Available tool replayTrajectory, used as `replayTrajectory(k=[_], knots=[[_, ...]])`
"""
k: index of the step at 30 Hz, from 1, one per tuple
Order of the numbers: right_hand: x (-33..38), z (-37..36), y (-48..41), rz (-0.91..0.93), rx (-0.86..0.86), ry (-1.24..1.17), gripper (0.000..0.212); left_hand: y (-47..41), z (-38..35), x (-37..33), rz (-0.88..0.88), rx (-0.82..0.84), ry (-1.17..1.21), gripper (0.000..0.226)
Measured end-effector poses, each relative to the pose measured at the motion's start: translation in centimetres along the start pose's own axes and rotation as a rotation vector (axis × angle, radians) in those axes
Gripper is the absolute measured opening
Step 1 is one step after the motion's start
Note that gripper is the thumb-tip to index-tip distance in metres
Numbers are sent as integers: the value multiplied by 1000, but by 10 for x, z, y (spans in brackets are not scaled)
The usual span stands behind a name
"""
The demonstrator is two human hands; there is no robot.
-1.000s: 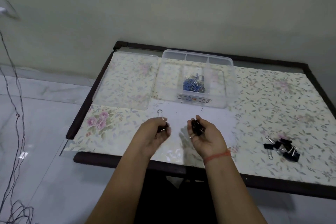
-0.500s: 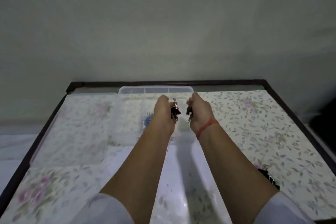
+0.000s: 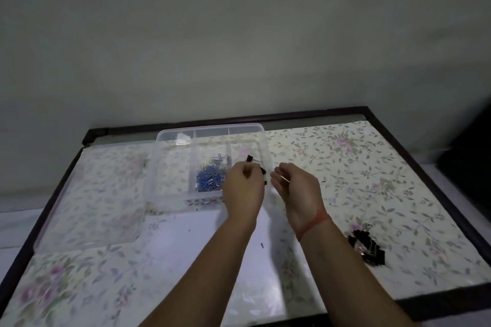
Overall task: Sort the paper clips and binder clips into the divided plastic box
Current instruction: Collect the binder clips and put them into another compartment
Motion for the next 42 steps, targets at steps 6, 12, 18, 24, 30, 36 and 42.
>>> replayTrajectory(k=[6,12,18,24,30,36,42], knots=[[43,116,38,496,-213,872,24,69,-59,15,-198,288,-355,21],[42,201,32,476,-274,1430,46,113,-133,41,-299,447,-634,38],[37,188,20,509,-140,1425,29,120,-165,39,-414,336,-844,24],[35,198,18,415,-197,1122,22,103,-155,44,-291,351,-878,25],[28,200,28,378,-224,705,29,102,-155,44,-325,447,-961,21],[17,205,29,204,-182,361,33,93,-142,56,-234,411,-849,15],[14,201,30,127,-170,156,28,87,-127,75,-32,375,-574,20]])
Point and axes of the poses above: each hand's wrist, its own y-axis away from the middle knuckle, its own z-axis out of the back of the hand, x = y × z, the point moved 9 cm from there along -y, towards the middle knuckle, and after that the axes turned 8 degrees about -y, right-handed, at the moved point
